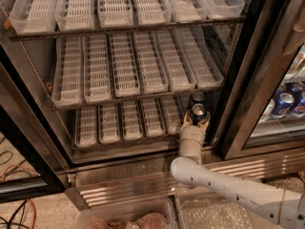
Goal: Pick pepsi can from bottom shelf of fridge
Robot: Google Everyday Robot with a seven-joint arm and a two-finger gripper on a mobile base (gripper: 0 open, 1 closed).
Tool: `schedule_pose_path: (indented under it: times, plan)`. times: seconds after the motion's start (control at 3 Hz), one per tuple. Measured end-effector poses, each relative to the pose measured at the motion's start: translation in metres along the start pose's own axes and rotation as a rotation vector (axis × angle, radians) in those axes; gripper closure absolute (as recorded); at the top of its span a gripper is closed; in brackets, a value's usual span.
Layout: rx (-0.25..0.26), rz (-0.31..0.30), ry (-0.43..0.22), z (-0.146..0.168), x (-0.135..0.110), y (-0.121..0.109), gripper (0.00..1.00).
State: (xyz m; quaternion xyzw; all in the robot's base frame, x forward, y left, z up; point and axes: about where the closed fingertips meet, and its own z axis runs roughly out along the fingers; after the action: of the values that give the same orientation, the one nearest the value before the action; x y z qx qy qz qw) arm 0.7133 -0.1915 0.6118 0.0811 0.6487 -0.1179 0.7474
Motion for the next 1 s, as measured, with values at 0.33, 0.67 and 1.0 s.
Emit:
schedule_pose_path:
  times: [0.33,0.67,1.0]
  plan:
    - [-0.067,-0.010,-0.043,0.004,-0.034,0.008,1.00]
    - [-0.134,-0.017,-0.076,-0.003,-0.062,0.012,1.00]
    - [-0.202,-0.023,-0.068,-0.027,-0.076,0.006,1.00]
